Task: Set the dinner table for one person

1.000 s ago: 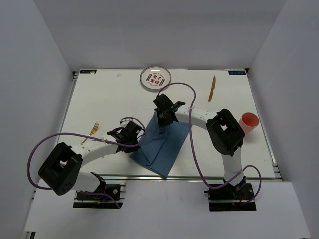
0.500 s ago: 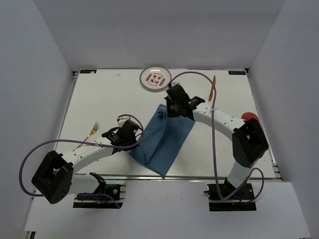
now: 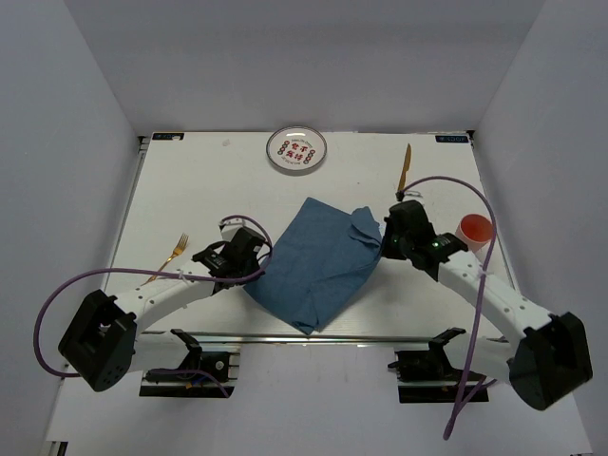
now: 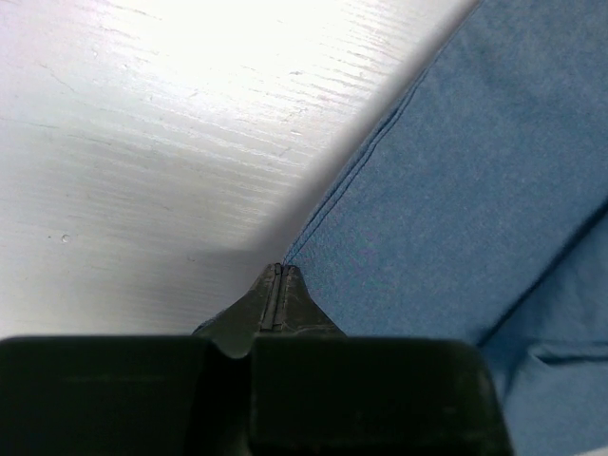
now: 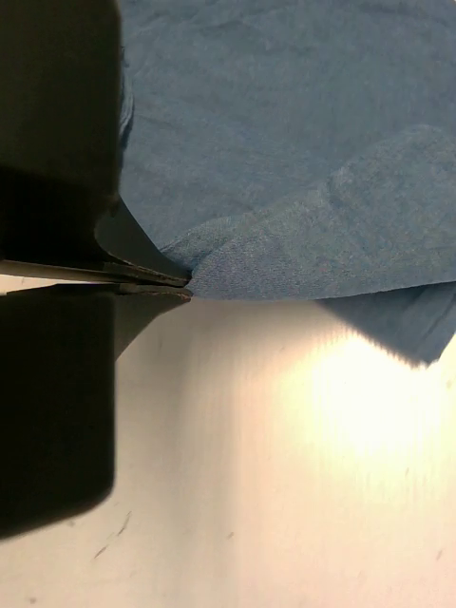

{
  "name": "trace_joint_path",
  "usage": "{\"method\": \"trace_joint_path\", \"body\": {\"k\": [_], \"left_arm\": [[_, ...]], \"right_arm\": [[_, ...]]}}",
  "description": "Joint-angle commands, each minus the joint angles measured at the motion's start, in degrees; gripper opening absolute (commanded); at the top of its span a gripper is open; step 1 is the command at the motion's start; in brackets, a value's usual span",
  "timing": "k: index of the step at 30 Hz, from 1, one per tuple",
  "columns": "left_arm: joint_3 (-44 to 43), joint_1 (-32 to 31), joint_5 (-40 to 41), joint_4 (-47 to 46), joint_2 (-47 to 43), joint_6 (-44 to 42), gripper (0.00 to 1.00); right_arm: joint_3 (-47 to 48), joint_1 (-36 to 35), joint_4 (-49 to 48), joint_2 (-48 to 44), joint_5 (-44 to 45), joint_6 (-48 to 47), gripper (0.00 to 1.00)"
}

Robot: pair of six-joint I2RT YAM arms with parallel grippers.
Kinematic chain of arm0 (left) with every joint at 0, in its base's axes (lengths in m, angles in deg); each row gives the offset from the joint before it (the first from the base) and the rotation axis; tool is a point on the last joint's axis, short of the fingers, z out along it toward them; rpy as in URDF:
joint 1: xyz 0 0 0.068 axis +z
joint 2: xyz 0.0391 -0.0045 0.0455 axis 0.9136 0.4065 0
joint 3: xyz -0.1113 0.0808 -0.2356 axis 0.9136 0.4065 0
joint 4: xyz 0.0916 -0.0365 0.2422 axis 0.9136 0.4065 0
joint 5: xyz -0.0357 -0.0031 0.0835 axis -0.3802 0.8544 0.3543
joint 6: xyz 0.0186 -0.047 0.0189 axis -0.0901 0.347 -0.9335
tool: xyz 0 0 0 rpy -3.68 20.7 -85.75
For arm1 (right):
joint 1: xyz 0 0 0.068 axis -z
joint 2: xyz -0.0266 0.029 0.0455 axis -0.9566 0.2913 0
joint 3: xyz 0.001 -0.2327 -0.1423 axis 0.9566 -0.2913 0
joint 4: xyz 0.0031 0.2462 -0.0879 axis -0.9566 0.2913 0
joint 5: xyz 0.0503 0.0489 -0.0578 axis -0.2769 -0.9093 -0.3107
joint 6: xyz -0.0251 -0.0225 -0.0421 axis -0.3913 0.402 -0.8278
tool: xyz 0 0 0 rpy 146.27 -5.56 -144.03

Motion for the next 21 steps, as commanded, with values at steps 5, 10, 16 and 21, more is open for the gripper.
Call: {"method": "trace_joint_path", "body": {"k": [5, 10, 16, 21], "left_arm": [[1.15, -0.33, 4.03, 0.22, -1.65, 4.14, 0.00], [1.06, -0.33, 10.18, 7.23, -5.52, 13.43, 0.00], [2.82, -0.33, 14.94, 10.33, -12.38, 17.50, 0.00], [2.12, -0.33, 15.38, 11.64, -11.77, 17.50, 0.00]], "right_arm": [[-6.02, 4.22, 5.12, -12.62, 3.82, 0.25, 0.00], [-6.82, 6.59, 6.44, -16.15, 2.85, 0.07, 0.00], [-3.31, 9.31, 8.37, -11.59, 4.70, 2.00, 0.05], [-0.84, 8.97, 2.69, -12.20, -2.48, 0.88, 0.77]]}}
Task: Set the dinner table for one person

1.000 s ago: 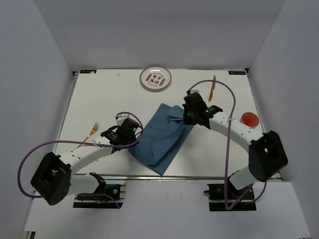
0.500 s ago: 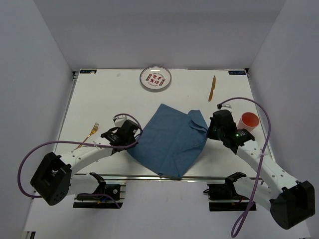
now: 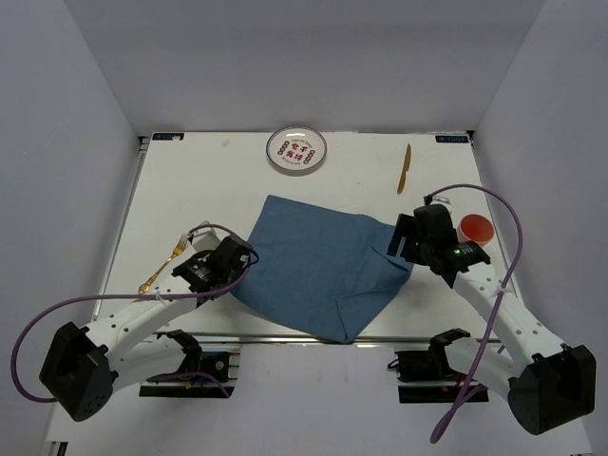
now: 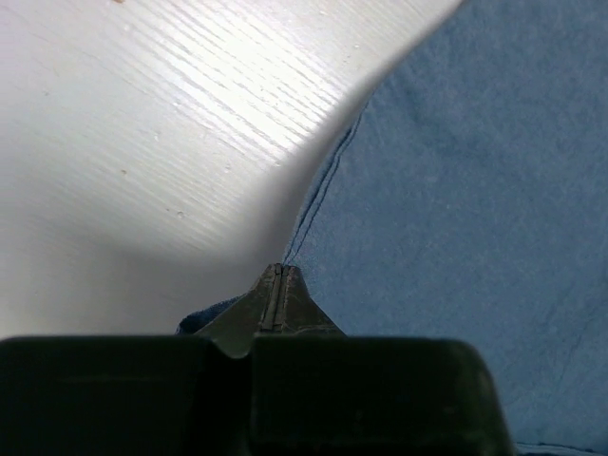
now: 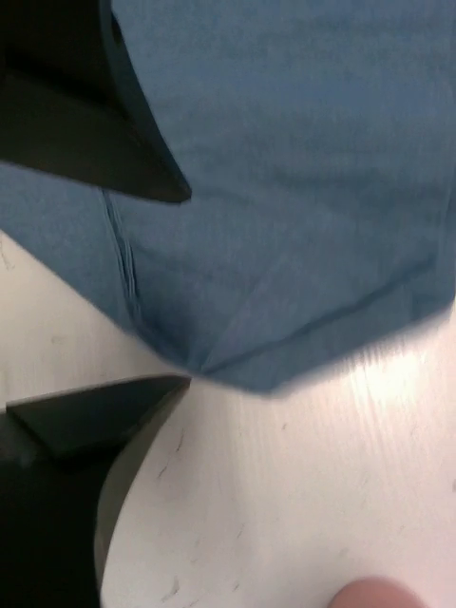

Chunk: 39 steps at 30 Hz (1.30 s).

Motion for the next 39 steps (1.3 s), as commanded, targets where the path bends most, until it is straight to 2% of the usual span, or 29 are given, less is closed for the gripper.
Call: {"method": "trace_joint_path", "body": {"k": [1, 3, 5, 7, 12, 15, 18, 20, 21, 22, 25, 26, 27, 28, 30, 36, 38, 39], "left_arm": [[-0.37, -0.26, 2.99, 2.14, 0.60, 1.98, 0.00], [-0.02, -0.26, 3.07, 1.70, 1.04, 2.51, 0.00], [-0.02, -0.26, 3.16, 1.79, 1.40, 3.39, 0.00], [-0.37, -0.26, 3.42, 2.40, 1.40, 4.88, 0.00], [-0.29, -0.26, 4.65, 2.76, -0.18, 5.77, 0.00], [-0.55, -0.26, 4.92, 2.76, 0.78, 5.76, 0.00], [-1.69, -0.26, 4.74, 3.46, 2.36, 6.46, 0.00], [-2.56, -0.26, 5.01, 4.59, 2.45, 7.78, 0.00], [-3.01, -0.26, 5.36, 5.12, 2.28, 8.31, 0.00], [-3.27, -0.26, 6.32, 5.91, 1.93, 9.10, 0.00], [-3.27, -0.26, 7.81, 6.89, -0.53, 11.12, 0.00], [-2.93, 0.35, 8.43, 6.80, -1.23, 11.56, 0.00], [-2.84, 0.35, 8.87, 6.80, -2.28, 11.65, 0.00], [-2.92, 0.35, 9.40, 6.97, -2.47, 11.65, 0.00], [-3.36, 0.35, 10.45, 7.50, -2.73, 11.39, 0.00], [-2.66, 0.35, 10.37, 7.95, -2.21, 11.13, 0.00], [-2.05, 0.35, 9.76, 6.80, -2.38, 10.42, 0.00], [-1.78, 0.35, 9.49, 6.45, -2.56, 9.99, 0.00]], "right_arm": [[4.16, -0.39, -6.79, -0.49, -8.13, -3.13, 0.83], [6.44, -1.35, -8.83, 2.84, -18.59, -5.42, 0.84], [8.47, -2.23, -7.43, 10.22, -21.43, -7.63, 0.83], [7.43, -4.34, -7.86, 13.92, -20.57, -7.29, 0.82], [0.66, -5.66, -12.87, 16.03, -19.42, -4.38, 0.82], [0.39, -6.28, -14.27, 22.01, -19.94, -3.77, 0.82], [0.99, -6.02, -18.14, 30.68, -20.21, -3.15, 0.86], [7.56, -5.49, -17.19, 36.23, -18.38, -4.63, 0.88], [11.16, -5.14, -15.62, 42.87, -17.58, -5.34, 0.88], [19.64, -4.44, -12.12, 46.42, -17.22, -5.78, 0.88], [33.82, -2.94, -3.61, 58.91, -16.78, -7.98, 0.87], [43.53, -2.59, -0.43, 61.37, -16.17, -8.33, 0.86], [47.72, -2.67, 2.04, 64.62, -15.99, -8.34, 0.85], [50.28, -2.93, 3.20, 64.73, -12.86, -8.86, 0.85], [52.16, -3.03, 3.30, 62.21, -12.73, -8.60, 0.85], [43.81, -2.85, -4.95, 55.42, -16.85, -9.91, 0.85], [43.36, -2.94, -6.80, 55.42, -16.35, -12.19, 0.84], [44.32, -3.29, -6.03, 56.03, -13.30, -12.81, 0.84]]}}
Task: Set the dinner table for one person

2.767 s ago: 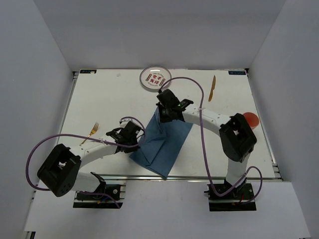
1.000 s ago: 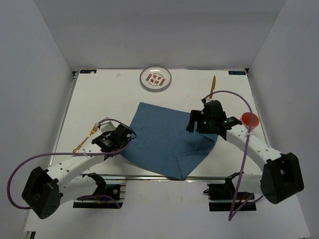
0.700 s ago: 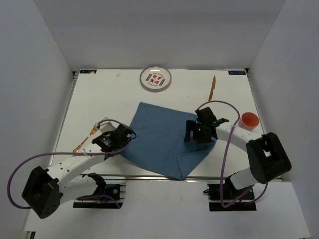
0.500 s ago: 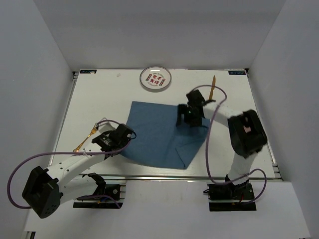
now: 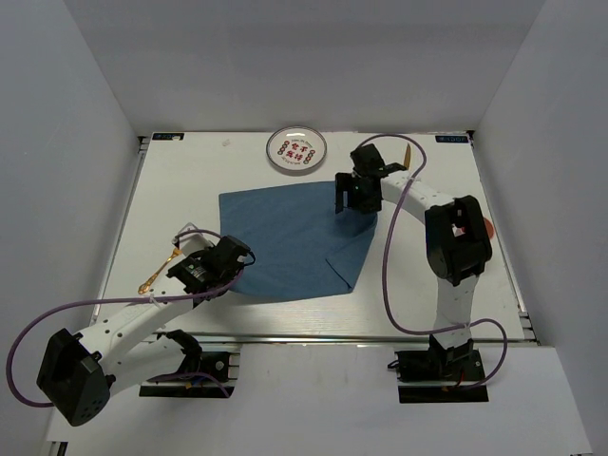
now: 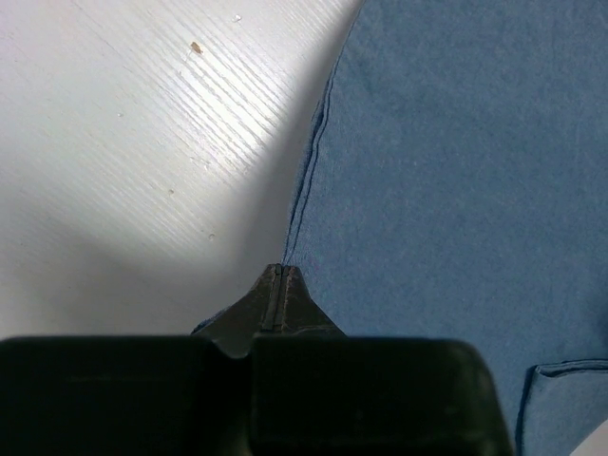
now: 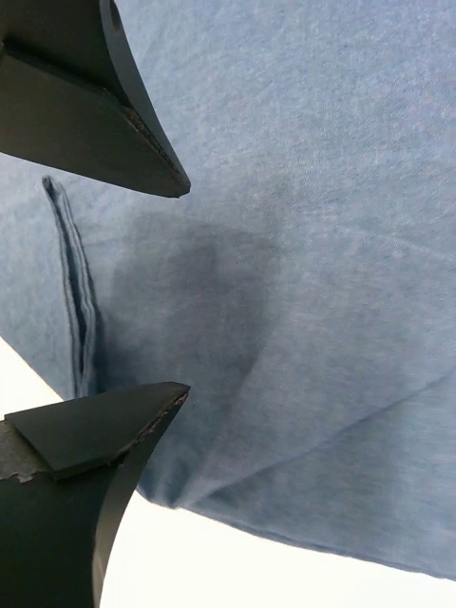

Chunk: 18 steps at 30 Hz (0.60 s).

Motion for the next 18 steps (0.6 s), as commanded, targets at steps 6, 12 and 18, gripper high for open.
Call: {"method": "trace_joint_path", "body": {"k": [6, 12, 18], "left_arm": [[0.63, 0.25, 0.33, -3.18, -0.72, -2.71, 0.00], [0.89, 0.25, -0.46, -4.94, -0.11, -4.38, 0.00], [0.45, 0.25, -0.64, -5.56, 0.16, -6.04, 0.00]], "right_arm": [[8.12, -2.00, -1.00, 3.20, 9.97, -11.08, 0.81], [17.09, -3.24, 1.54, 9.79, 13.86, -15.74, 0.80], [22.02, -5.17, 2.69, 14.54, 16.14, -17.68, 0.69]]}}
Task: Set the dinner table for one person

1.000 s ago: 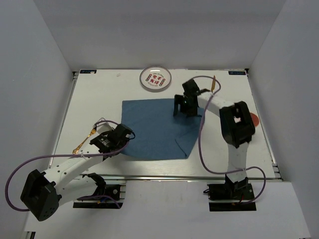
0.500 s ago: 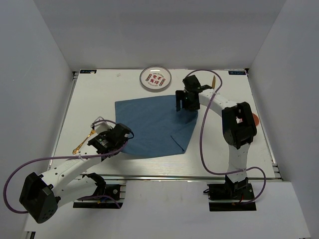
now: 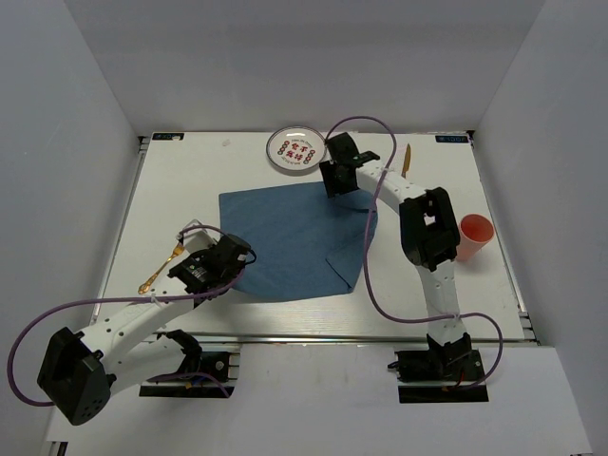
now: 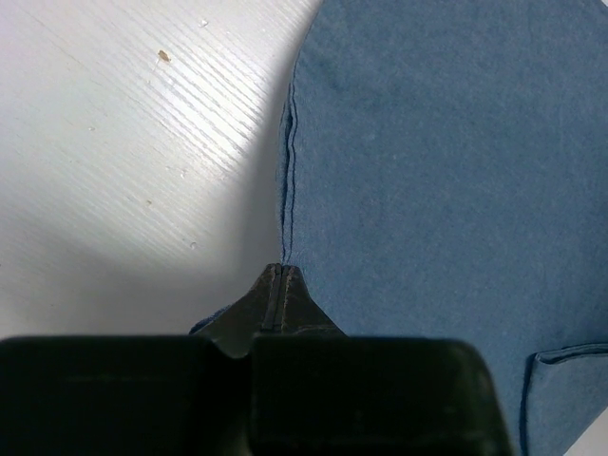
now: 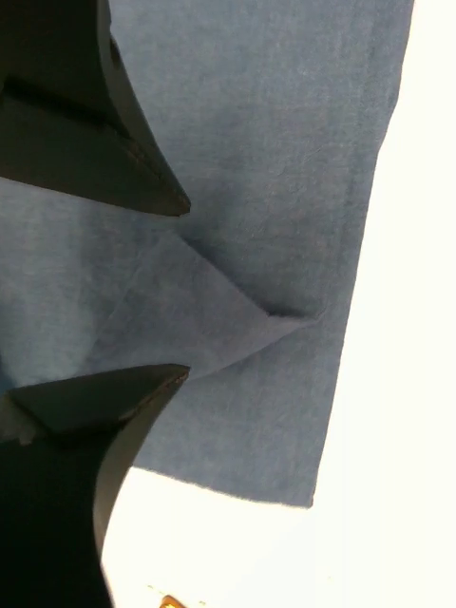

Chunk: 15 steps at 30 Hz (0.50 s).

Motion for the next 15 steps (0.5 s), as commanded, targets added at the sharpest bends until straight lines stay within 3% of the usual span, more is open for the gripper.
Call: {"method": "trace_joint_path", "body": {"k": [1, 3, 7, 8, 9, 11, 14, 15], "left_arm": [[-0.29, 0.25, 0.19, -1.49, -0.15, -1.70, 0.00], [-0.55, 0.25, 0.19, -1.49, -0.06, -2.22, 0.00], [-0.91, 0.25, 0.28, -1.49, 0.29, -2.84, 0.00], [-0.91, 0.25, 0.28, -1.49, 0.38, -2.93, 0.00], [-0.91, 0.25, 0.45, -1.58, 0.38, -2.93, 0.00], [-0.91, 0.25, 0.37, -1.67, 0.55, -3.11, 0.00], [-0.82, 0.25, 0.45, -1.84, 0.64, -3.11, 0.00], [-0.73, 0.25, 0.37, -1.93, 0.64, -3.19, 0.00]], "right_arm": [[3.40, -1.21, 2.05, 2.72, 3.63, -2.40, 0.64], [3.58, -1.39, 2.23, 3.43, 5.22, -1.79, 0.59], [3.58, -1.31, 1.97, 3.96, 6.81, -0.30, 0.39], [3.49, -1.57, 1.79, 3.96, 7.59, -0.12, 0.26], [3.58, -1.57, 1.88, 3.96, 7.95, 0.14, 0.21], [4.19, -1.48, 2.05, 4.05, 8.91, 0.24, 0.20], [5.07, -1.22, 2.75, 4.05, 9.44, 0.15, 0.09], [5.16, -1.30, 2.93, 3.79, 9.70, -0.03, 0.00]]}}
